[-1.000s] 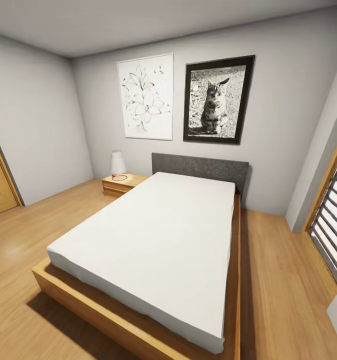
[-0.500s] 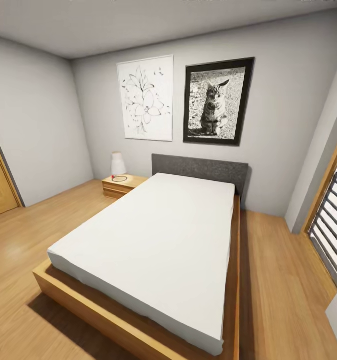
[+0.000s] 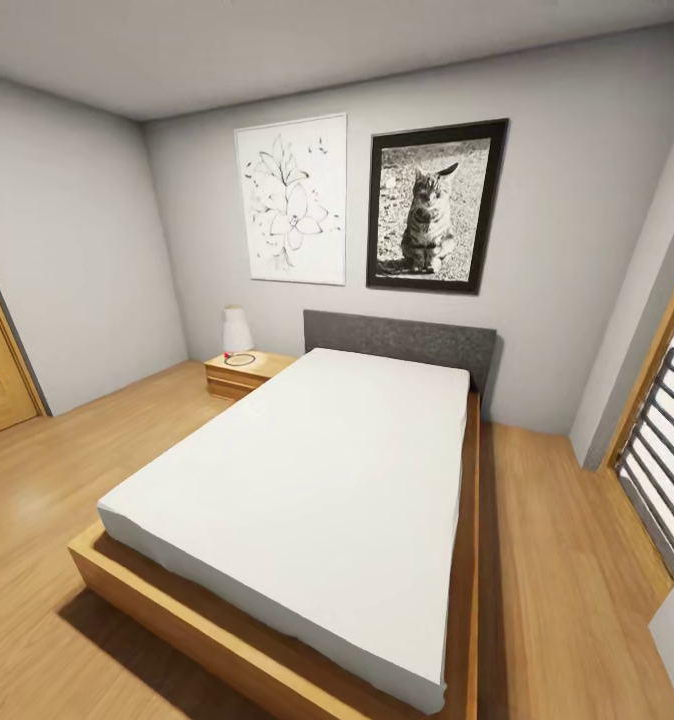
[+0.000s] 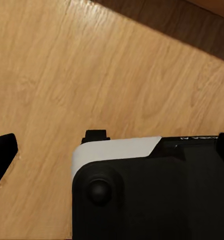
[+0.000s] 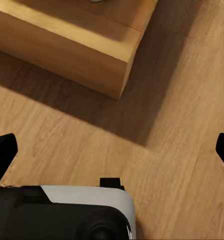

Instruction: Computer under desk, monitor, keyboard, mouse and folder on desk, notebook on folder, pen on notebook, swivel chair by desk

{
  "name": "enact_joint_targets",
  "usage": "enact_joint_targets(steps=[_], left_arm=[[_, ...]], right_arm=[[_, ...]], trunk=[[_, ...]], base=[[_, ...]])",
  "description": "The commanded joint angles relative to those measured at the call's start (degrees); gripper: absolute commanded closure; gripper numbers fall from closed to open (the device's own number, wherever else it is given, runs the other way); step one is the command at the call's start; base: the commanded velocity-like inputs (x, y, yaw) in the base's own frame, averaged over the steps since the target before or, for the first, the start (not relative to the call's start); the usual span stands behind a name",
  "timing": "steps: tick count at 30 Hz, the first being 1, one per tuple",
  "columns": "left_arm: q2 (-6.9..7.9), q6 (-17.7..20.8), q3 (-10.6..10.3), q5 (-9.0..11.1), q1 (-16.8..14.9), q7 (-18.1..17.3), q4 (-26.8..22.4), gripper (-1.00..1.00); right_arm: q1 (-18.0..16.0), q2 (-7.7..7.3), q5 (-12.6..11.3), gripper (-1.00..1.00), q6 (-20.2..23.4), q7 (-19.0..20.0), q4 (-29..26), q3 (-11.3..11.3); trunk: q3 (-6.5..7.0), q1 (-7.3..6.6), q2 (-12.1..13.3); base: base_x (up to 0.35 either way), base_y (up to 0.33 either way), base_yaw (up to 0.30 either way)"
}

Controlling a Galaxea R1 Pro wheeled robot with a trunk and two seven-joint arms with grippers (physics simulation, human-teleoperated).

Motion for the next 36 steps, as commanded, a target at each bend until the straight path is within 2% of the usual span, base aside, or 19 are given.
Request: enact_joint_targets(steps=[1, 3, 7, 11, 14, 17, 19, 22, 29, 34, 36], left_arm=[[0.26, -0.2, 0.0, 0.0, 0.0, 0.0, -0.4, -1.00], [0.70, -0.3, 0.1, 0.0, 0.0, 0.0, -1.1, -1.00], [1.15, -0.7, 0.6, 0.6, 0.0, 0.0, -2.5, -1.00], [1.34, -3.0, 2.4, 1.6, 0.0, 0.0, -3.3, -1.00], [1.36, -6.4, 3.6, 1.9, 0.0, 0.1, -3.4, -1.00], [1.32, -13.9, 4.7, 2.0, 0.0, 0.2, -3.3, -1.00], [1.25, -17.3, 4.9, 2.1, 0.0, 0.2, -3.0, -1.00], [1.14, -19.9, 5.1, 2.1, 0.0, 0.3, -2.4, -1.00], [1.07, -21.0, 5.2, 2.1, 0.0, 0.3, -2.1, -1.00], [0.94, -21.1, 5.2, 2.1, 0.0, 0.3, -1.5, -1.00], [0.86, -21.1, 5.0, 2.1, 0.0, 0.3, 0.1, -1.00]], right_arm=[[0.1, 0.00, -0.1, -1.00, 0.0, 0.0, -1.5, 0.0], [0.1, -0.03, -0.2, -1.00, 0.1, 0.0, -3.9, -0.1], [0.0, -0.12, -0.3, -1.00, 0.0, -0.2, -8.1, -0.1], [-0.2, -0.67, -0.4, -1.00, -0.1, -1.5, -12.0, -0.2], [-0.6, -1.05, -0.4, -1.00, -0.1, -3.0, -13.1, -0.2], [-1.5, -1.25, -0.5, -1.00, 0.0, -5.3, -13.7, -0.2], [-1.8, -1.20, -0.5, -1.00, -0.1, -6.0, -13.8, -0.2], [-2.0, -1.19, -0.3, -1.00, -0.5, -6.5, -13.8, -0.1], [-2.1, -1.11, -0.1, -1.00, -3.5, -6.7, -13.3, 0.2], [-2.1, -1.07, -0.1, -1.00, -4.0, -6.7, -12.8, 0.2], [-2.1, -1.05, -0.1, -1.00, -4.0, -6.8, -12.8, 0.2]], trunk=[[0.14, -0.22, 0.4], [0.50, -0.66, 1.2], [0.50, -0.66, 1.2], [0.50, -0.66, 1.2], [0.50, -0.66, 1.2], [0.50, -0.66, 1.2], [0.50, -0.66, 1.2], [0.50, -0.66, 1.2], [0.50, -0.66, 1.2], [0.50, -0.66, 1.2], [0.50, -0.66, 1.2]], base=[[0.000, 0.000, 0.000], [0.000, 0.000, 0.000], [0.000, 0.000, 0.000], [0.000, 0.000, 0.000], [0.000, 0.000, 0.000], [0.000, 0.003, 0.000], [0.000, 0.079, 0.000], [0.000, 0.205, 0.000], [0.009, 0.288, 0.033], [0.121, 0.286, 0.215], [0.200, 0.266, 0.261]])
